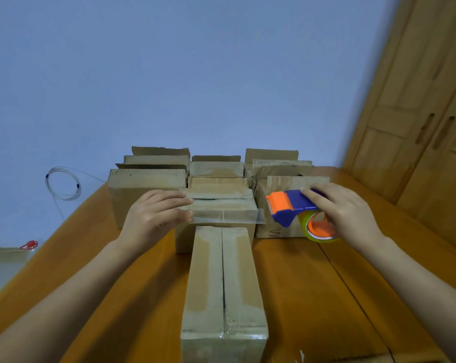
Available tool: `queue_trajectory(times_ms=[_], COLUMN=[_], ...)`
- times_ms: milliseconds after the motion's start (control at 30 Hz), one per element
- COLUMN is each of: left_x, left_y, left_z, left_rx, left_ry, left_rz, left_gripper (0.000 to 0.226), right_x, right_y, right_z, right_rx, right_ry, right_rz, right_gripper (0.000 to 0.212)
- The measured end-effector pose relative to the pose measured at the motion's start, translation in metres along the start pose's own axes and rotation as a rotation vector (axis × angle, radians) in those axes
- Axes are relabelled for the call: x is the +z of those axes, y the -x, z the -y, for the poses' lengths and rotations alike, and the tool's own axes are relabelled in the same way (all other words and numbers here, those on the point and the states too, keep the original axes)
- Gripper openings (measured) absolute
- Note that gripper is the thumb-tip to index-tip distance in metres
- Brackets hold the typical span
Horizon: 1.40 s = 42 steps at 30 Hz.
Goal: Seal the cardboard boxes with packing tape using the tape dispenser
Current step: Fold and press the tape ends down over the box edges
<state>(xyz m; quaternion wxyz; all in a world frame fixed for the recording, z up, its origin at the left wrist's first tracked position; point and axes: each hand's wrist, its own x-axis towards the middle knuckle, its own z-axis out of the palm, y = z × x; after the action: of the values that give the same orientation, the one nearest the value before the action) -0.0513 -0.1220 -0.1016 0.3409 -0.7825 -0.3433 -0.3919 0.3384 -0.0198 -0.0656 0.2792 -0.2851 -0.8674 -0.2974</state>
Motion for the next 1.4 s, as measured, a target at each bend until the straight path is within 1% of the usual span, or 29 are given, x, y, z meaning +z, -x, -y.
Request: queue_trajectory(times_ms=[100, 300, 533, 767, 967, 1233, 1300, 1400], left_x=[0.002, 0.004, 0.009, 0.010, 0.014, 0.027, 0.031, 0.038], left_y=[0.005, 0.013, 0.020, 0.021, 0.030, 0.043, 0.048, 0.057], left_z=[0.001, 0.005, 0.010, 0.010, 0.009, 0.000, -0.007, -0.019], left_rx=[0.008, 0.008, -0.030, -0.062, -0.091, -0.212, -0.272, -0.412], left_ry=[-0.026, -0.034, 0.013, 0.033, 0.029, 0.092, 0.125, 0.218], left_rz=[0.045, 0.131, 0.151, 0.121, 0.146, 0.112, 0.077, 0.031], left_gripper=[0.015, 0.018, 0.021, 0.020, 0.021, 0.021, 0.024, 0.026], right_x=[0.005, 0.014, 0.021, 0.024, 0.031, 0.043, 0.045, 0.052], right_y=[0.002, 0.004, 0.010, 0.011, 0.015, 0.034, 0.038, 0.044], right_z=[0.003, 0.006, 0.010, 0.013, 0.018, 0.025, 0.029, 0.039], right_rx=[-0.013, -0.027, -0.004, 0.006, 0.000, 0.072, 0.090, 0.119], right_ry=[0.008, 0.001, -0.004, -0.011, -0.001, -0.029, -0.043, -0.065], right_rz=[0.007, -0.010, 0.021, 0.009, 0.027, 0.065, 0.058, 0.044], right_gripper=[0.088, 0.084, 0.092, 0.090, 0.090, 0.096, 0.095, 0.094])
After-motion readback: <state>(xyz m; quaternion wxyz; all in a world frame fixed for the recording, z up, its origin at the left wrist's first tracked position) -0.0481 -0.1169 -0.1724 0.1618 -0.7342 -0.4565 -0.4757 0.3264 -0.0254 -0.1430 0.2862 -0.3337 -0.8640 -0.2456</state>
